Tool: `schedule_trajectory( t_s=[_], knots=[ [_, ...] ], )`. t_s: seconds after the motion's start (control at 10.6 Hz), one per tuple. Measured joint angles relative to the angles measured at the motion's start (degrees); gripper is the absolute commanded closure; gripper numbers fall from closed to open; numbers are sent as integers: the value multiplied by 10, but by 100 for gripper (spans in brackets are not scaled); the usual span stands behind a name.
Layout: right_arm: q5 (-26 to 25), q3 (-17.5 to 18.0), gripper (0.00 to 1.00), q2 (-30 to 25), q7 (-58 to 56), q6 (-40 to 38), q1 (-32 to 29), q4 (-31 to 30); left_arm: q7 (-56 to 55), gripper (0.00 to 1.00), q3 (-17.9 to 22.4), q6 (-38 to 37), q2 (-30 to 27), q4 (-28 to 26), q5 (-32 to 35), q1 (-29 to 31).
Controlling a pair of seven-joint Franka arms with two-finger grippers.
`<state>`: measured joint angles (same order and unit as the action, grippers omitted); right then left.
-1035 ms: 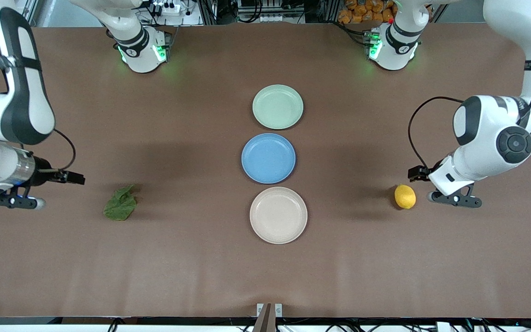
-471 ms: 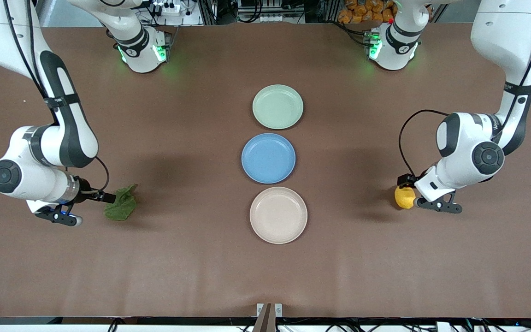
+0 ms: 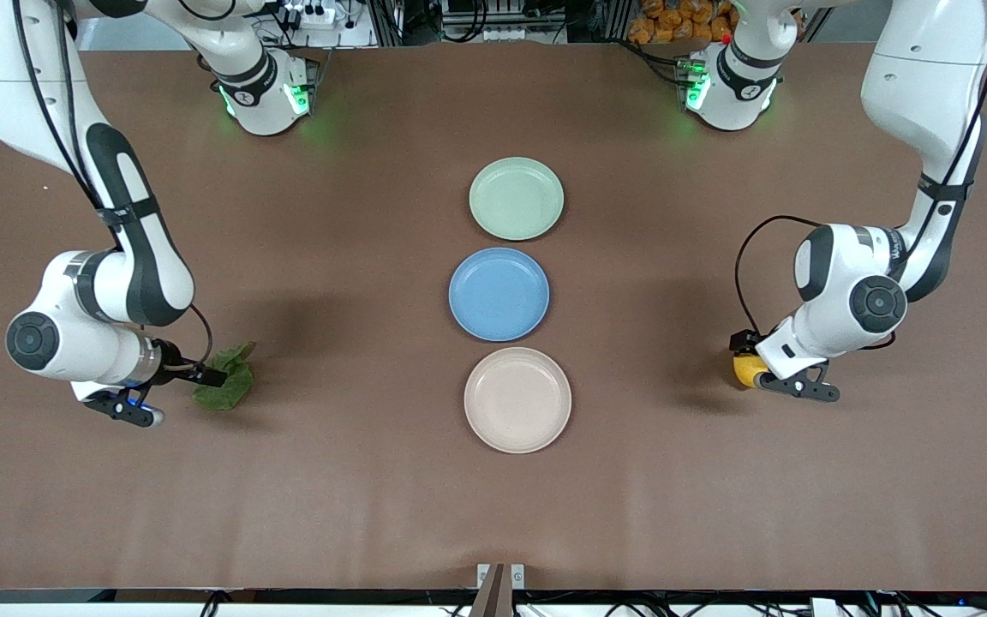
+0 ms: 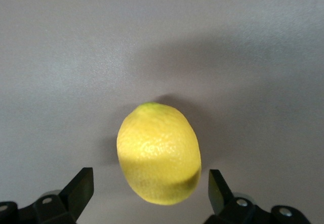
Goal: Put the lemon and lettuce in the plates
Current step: 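Close the right gripper on the lettuce while the left gripper grasps the lemon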
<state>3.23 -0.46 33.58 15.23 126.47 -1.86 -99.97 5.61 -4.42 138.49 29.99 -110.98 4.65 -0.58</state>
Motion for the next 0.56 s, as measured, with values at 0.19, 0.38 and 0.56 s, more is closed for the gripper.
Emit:
schedule_trajectory(
  t_s=[0.19, 0.38, 0.56],
  knots=[
    [1, 0, 0, 10, 5, 3, 1, 0, 0, 0, 1, 26, 17, -1, 0, 2],
    [4, 1, 0, 24, 6, 7, 1, -1, 0, 0, 1, 49, 36, -1, 0, 3],
    [13, 2, 0, 34, 6, 26, 4, -6, 0, 0, 0, 61, 45, -1, 0, 3]
  ],
)
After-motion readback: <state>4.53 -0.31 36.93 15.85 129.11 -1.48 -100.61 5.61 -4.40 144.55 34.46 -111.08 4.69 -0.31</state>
